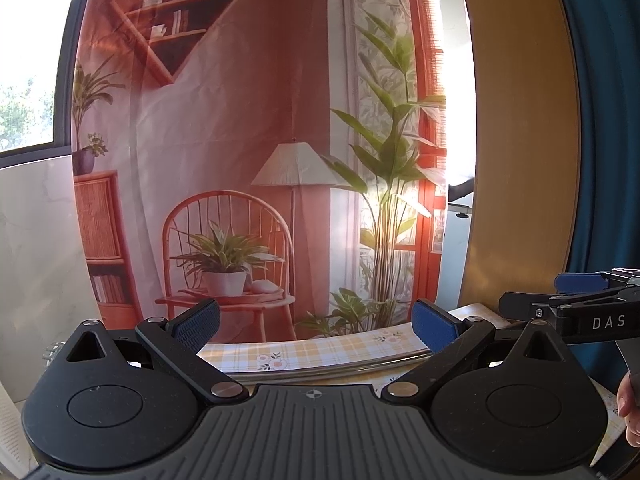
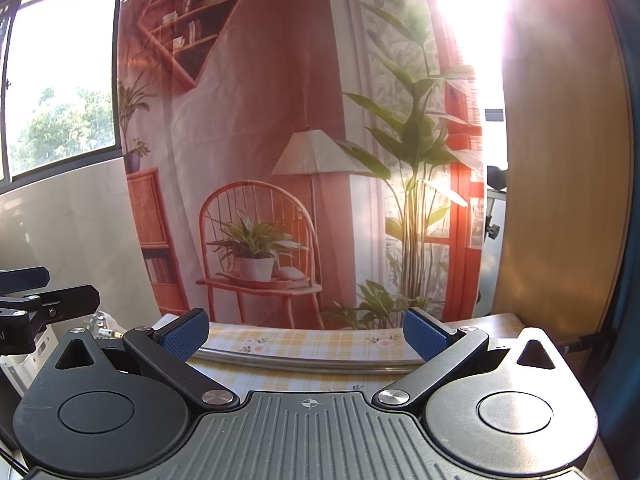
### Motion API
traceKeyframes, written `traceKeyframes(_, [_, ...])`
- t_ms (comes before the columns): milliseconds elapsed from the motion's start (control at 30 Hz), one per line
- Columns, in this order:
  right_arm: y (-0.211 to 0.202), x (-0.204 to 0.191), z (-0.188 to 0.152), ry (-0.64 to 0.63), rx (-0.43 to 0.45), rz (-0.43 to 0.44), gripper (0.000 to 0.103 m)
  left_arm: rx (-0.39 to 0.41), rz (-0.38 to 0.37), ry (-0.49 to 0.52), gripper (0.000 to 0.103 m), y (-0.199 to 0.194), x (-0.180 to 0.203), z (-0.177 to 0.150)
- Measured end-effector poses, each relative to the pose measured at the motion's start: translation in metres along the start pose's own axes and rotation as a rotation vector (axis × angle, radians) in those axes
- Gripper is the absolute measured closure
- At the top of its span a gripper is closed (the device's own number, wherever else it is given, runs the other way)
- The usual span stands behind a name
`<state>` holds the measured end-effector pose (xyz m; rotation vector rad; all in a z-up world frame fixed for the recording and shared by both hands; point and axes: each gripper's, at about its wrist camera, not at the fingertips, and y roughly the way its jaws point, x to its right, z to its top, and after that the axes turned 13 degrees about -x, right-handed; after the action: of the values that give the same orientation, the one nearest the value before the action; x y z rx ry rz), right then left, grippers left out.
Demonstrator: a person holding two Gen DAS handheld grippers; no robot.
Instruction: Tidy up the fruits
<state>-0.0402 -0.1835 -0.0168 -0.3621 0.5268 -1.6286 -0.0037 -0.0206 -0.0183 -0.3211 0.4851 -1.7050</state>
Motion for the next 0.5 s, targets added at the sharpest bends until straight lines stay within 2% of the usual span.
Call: traceKeyframes(500, [-0.0007, -0.0002, -0.0001, 0.001, -0.001, 0.000, 0.000, 0.001, 0.008, -0.008, 0.000, -0.0003, -0.0001, 0.0006])
